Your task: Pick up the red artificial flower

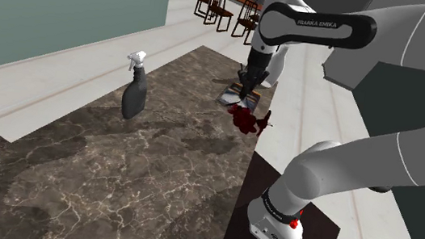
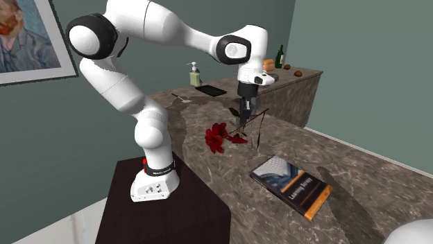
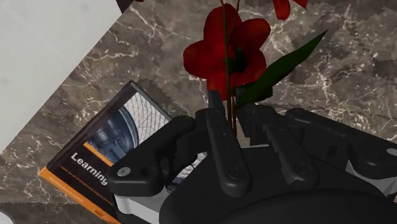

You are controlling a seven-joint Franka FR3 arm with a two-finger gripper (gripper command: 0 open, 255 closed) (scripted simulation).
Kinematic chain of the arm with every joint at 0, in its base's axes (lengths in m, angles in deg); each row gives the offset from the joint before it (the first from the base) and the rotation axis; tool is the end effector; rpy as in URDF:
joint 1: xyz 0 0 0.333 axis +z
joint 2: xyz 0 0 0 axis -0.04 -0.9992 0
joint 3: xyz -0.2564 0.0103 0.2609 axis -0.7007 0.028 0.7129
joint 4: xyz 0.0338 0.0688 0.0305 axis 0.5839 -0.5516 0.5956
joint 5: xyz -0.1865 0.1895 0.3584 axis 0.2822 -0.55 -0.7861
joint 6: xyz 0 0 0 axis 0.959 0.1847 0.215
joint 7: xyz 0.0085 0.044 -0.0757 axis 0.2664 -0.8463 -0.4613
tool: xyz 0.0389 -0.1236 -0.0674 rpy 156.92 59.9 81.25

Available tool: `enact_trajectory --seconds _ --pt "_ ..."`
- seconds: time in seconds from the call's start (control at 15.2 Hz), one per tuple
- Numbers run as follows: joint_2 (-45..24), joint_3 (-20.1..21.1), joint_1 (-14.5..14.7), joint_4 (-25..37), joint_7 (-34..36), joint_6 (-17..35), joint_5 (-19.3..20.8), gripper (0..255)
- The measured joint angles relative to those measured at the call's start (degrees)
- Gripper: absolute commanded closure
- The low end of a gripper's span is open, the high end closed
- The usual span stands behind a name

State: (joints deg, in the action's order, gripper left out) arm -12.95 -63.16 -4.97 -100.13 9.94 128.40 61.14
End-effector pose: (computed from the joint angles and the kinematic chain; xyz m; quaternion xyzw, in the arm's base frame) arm 0.3848 -0.1006 0.4781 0.9858 -0.1585 -0.0439 0.0351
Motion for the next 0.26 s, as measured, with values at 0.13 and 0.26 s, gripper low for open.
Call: enact_trajectory --seconds 0.13,0.26 --pt "0.34 0.14 0.05 1.23 -0.04 -1.59 -0.1 255" --pt "0.39 0.2 0.07 2.29 -0.11 -2.7 -0.16 255"
